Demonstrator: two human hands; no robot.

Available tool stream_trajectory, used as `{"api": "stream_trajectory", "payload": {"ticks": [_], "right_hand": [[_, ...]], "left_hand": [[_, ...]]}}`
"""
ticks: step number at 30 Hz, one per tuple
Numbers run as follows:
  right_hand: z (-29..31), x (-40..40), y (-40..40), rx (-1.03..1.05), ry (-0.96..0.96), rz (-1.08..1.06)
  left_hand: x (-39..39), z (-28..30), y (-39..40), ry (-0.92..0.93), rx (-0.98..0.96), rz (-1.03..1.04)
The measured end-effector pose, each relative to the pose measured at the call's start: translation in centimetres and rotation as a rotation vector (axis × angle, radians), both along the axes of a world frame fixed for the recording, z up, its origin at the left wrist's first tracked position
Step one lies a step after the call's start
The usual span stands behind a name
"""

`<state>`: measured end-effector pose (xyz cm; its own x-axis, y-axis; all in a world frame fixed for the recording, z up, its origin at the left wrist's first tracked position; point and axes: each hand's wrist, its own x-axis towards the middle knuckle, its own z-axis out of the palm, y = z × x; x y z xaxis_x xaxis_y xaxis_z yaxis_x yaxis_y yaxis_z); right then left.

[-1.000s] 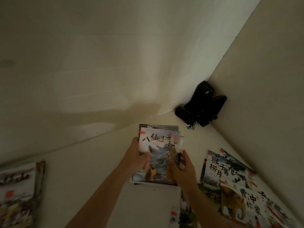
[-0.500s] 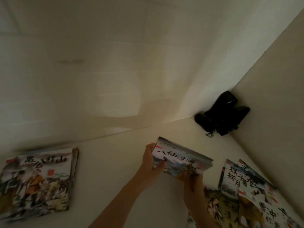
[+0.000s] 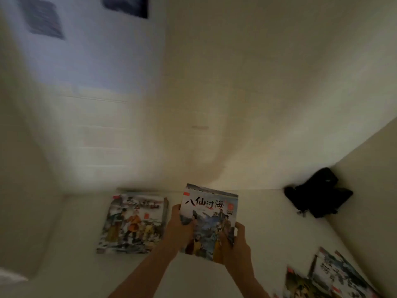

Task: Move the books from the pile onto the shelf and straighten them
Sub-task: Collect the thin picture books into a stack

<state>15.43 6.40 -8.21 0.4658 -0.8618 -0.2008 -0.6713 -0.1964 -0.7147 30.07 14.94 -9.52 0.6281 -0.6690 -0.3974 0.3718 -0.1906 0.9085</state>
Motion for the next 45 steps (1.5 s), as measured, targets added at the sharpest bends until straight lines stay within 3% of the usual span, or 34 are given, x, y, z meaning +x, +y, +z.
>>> {"api": "stream_trajectory", "payload": {"ticks": [1, 6, 10, 15, 17, 19, 21, 24, 28, 34, 38, 41, 45], "right_hand": [[0.3, 1.3, 1.5, 0.013, 0.023, 0.049], [-0.4, 9.0, 7.5, 0.050, 0.090, 0.186], [-2.5, 13.4, 10.0, 0.029, 0.196, 0.240], [-4.0, 14.3, 10.1, -0.055, 0.276, 0.225], [-3.7, 12.8, 9.0, -0.077, 0.201, 0.182], [-2.5, 9.9, 6.8, -0.101, 0.133, 0.112], [-1.5, 5.3, 3.9, -0.116, 0.127, 0.004], [-0.5, -4.5, -0.7, -0.126, 0.154, -0.220], [0.8, -19.0, -4.0, -0.100, 0.290, -0.425], [-1.2, -35.7, -3.8, -0.061, 0.257, -0.638], [-2.3, -40.9, -6.5, 0.021, 0.236, -0.668], [-3.9, -43.7, -9.5, 0.094, 0.323, -0.702], [-6.0, -44.7, -12.7, 0.180, 0.412, -0.687]], "left_hand": [[1.1, 0.1, 1.7, 0.019, 0.034, 0.031], [7.3, -0.7, 8.7, -0.353, 0.558, 0.228], [10.2, -1.0, 11.4, -0.468, 0.943, 0.064], [11.1, -1.6, 10.2, -0.649, 1.136, 0.039], [10.0, -0.7, 7.9, -0.800, 1.036, 0.078], [8.0, 0.5, 4.5, -0.840, 0.777, -0.022], [4.4, 1.3, 0.3, -0.805, 0.558, -0.249], [-2.9, 2.3, -5.4, -0.706, 0.472, -0.584], [-13.7, 1.6, -10.6, -0.588, 0.466, -0.873], [-26.4, -0.3, -14.3, -0.626, 0.590, -1.029], [-30.3, -1.9, -16.0, -0.636, 0.701, -0.947], [-31.6, -2.5, -16.9, -0.614, 0.788, -0.857], [-32.9, -3.4, -17.7, -0.713, 0.802, -0.800]]}}
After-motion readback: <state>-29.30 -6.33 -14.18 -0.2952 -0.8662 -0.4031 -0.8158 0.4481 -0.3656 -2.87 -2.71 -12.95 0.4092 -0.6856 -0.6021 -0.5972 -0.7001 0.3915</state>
